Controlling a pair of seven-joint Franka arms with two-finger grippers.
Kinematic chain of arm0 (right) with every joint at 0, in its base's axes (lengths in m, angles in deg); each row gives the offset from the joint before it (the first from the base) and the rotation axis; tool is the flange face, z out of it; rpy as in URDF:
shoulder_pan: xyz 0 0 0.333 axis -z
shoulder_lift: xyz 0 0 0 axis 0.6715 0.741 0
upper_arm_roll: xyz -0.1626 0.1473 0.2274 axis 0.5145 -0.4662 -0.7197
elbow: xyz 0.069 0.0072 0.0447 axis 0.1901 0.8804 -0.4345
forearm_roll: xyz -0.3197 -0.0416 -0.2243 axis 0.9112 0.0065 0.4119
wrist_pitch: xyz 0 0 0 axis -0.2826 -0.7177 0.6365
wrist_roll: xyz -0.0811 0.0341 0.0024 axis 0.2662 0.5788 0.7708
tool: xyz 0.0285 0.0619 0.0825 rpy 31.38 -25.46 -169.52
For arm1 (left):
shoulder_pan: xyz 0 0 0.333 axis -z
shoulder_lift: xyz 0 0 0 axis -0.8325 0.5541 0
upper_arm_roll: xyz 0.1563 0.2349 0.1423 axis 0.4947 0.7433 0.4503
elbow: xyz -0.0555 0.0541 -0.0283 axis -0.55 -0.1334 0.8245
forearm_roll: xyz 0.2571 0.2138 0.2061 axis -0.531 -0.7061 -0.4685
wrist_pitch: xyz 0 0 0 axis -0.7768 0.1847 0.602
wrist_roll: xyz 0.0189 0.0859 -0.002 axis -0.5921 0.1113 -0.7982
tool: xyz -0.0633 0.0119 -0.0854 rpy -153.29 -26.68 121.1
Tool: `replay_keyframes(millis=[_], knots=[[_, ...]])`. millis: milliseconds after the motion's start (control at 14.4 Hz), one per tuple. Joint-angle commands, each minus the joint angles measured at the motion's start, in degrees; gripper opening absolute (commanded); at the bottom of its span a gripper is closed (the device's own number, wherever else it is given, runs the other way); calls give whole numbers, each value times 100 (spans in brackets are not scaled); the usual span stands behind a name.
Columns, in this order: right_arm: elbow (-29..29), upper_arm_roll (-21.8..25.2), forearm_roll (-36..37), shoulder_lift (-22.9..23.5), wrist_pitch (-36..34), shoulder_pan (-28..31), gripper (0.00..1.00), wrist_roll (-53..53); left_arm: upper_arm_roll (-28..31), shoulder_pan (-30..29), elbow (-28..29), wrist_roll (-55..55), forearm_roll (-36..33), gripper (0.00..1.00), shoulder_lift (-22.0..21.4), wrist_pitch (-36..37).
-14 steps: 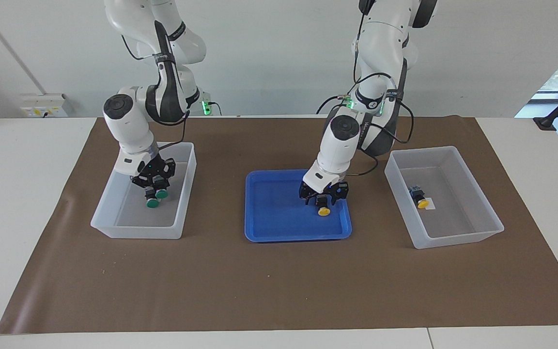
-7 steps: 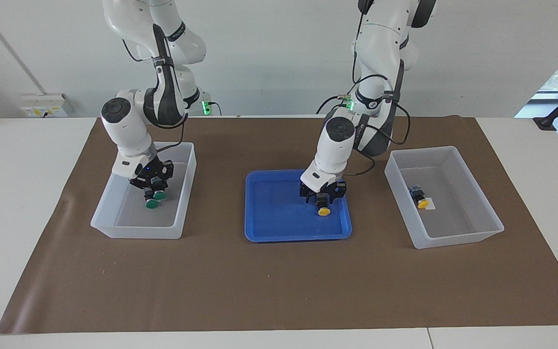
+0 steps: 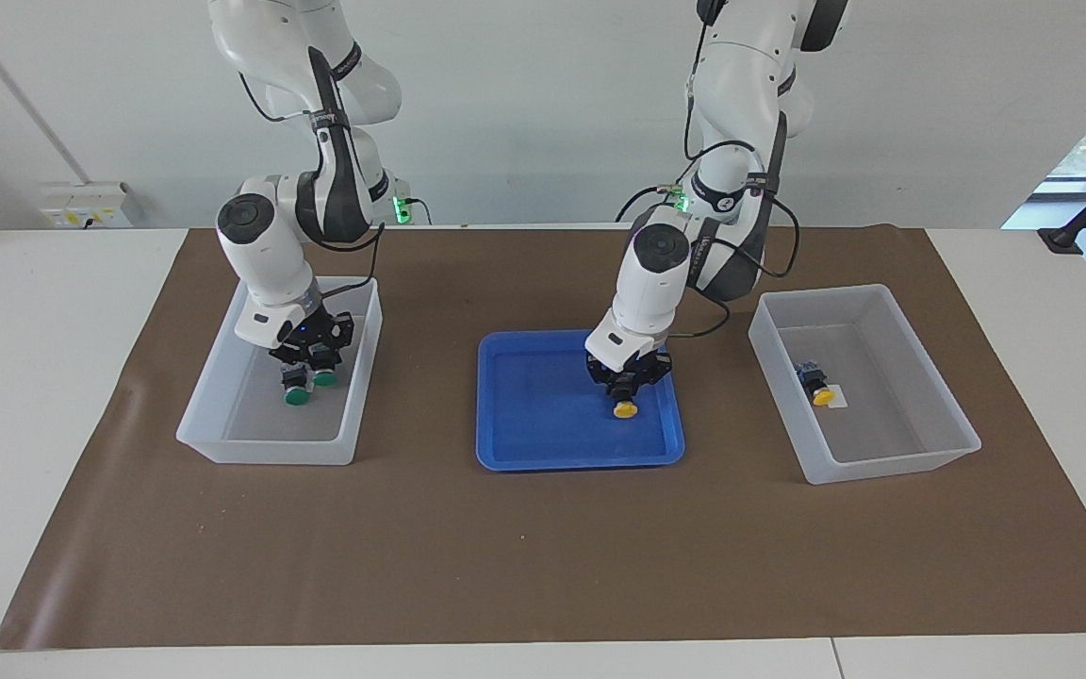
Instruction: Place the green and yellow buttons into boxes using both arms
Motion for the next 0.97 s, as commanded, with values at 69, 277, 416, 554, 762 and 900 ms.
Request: replay_keyframes(millis=[69,277,416,554,762,900], knots=[[-69,-20,49,38,-50,75,19,34,47,-689,-1069,4,-66,0,-770,2064],[-69,-20,40,38,-32,110,43,-80,55,-1619,-1301,984,-22,0,-1138,2717],[-69,-20,40,38,-49,110,71,-72,73,-2348,-1222,1933,-22,0,-1210,2833],[-113,-20,49,38,-119,137,87,-81,82,-3035,-968,2848,-22,0,-1298,2737],[-813,-20,49,-32,-1099,146,100,-63,108,-3599,-188,3502,-40,0,-1342,1958],[-1734,-20,40,-6,-2215,119,100,-37,108,-3758,629,3520,-48,0,-1491,1149]])
